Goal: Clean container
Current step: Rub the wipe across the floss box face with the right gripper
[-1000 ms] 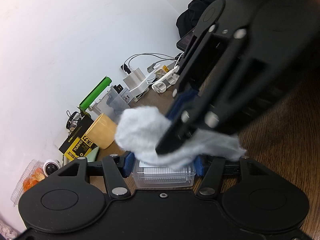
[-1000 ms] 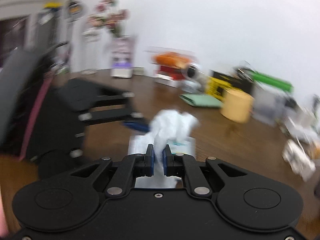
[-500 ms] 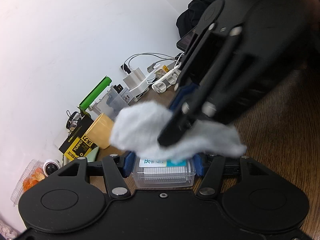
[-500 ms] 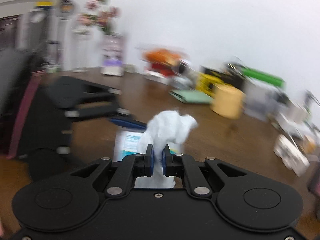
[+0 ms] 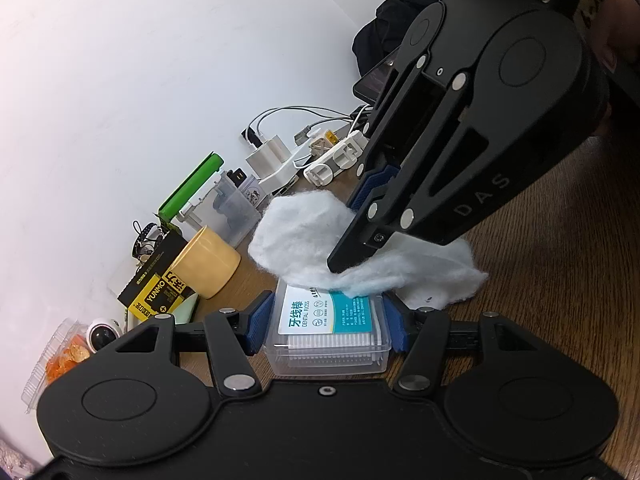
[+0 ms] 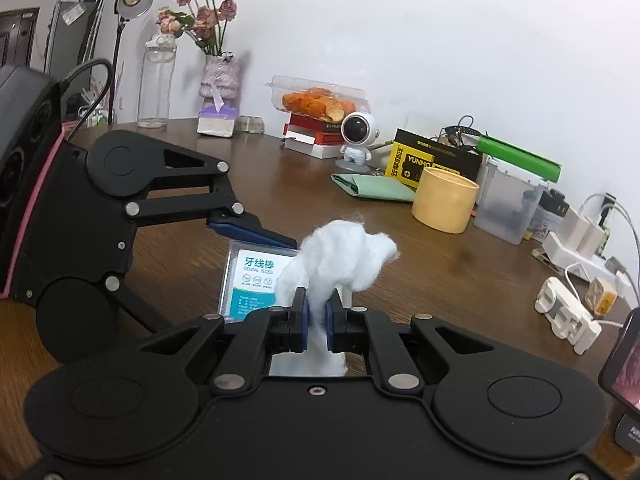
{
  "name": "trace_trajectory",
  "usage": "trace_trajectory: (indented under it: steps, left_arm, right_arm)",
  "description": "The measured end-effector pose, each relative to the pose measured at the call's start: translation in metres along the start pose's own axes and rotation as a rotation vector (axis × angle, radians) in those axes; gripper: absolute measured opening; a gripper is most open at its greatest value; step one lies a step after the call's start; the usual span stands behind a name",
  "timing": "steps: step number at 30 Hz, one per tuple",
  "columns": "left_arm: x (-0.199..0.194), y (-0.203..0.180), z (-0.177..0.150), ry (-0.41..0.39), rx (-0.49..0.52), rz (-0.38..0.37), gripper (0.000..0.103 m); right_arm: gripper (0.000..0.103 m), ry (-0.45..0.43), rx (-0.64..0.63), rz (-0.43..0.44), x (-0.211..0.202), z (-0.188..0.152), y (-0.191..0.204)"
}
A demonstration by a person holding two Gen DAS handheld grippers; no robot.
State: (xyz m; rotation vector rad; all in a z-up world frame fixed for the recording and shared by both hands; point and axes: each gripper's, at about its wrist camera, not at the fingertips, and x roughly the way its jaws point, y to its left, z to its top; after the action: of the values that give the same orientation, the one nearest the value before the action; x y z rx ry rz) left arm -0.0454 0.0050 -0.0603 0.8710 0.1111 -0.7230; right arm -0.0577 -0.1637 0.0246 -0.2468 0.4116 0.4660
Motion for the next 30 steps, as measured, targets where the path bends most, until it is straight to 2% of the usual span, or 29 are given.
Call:
trace_trajectory:
  steps: [10,30]
  left_arm:
    - [-0.0002,0.0001,0.0009,0.0,0.0,0.0,0.056]
    - [0.0013,-0.0022,0.0028,0.0,-0.002,0.001,0.056]
  right_arm:
    - [0.01,0.012,0.029,-0.03,0.0011,-0.0004,-0.0036]
    - [0.01,0.01,0.026,-0.029,0.0006,0.0,-0.002]
